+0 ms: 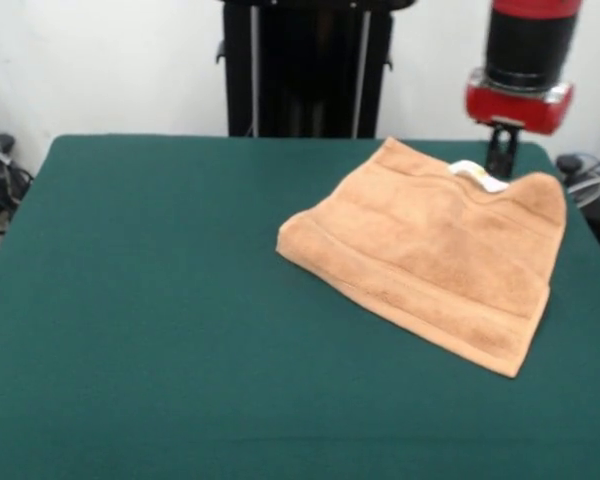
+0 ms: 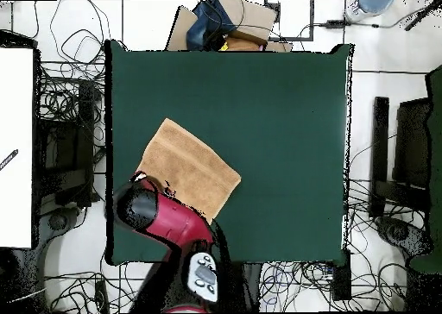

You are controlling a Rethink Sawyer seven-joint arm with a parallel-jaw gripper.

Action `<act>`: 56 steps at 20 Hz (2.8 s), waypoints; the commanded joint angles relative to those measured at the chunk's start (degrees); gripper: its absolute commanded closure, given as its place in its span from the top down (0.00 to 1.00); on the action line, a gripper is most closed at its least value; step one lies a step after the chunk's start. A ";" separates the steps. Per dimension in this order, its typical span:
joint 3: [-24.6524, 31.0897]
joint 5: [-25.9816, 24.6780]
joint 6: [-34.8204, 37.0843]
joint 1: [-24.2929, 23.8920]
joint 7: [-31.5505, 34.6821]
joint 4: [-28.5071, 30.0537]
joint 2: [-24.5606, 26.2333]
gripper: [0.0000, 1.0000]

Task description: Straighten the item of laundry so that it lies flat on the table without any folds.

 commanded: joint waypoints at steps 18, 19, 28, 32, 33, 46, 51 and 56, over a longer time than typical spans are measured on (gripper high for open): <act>4.32 -4.69 -2.28 -15.17 7.86 -2.22 4.80 0.00; 4.75 -4.89 -2.83 -15.53 8.04 -2.07 5.06 0.00; 5.75 -7.10 -5.67 -16.16 8.91 -2.26 7.43 0.00; 6.37 -8.63 -7.30 -16.77 8.36 -3.41 10.31 0.00; 6.75 -9.19 -7.96 -17.21 8.22 -3.60 11.04 0.00; 7.27 -13.69 -10.17 -19.51 7.23 -8.76 17.53 0.00; 5.83 -13.43 -9.01 -18.25 7.66 -11.20 18.57 0.00; 4.67 -13.40 -8.27 -17.35 7.54 -13.55 19.75 0.00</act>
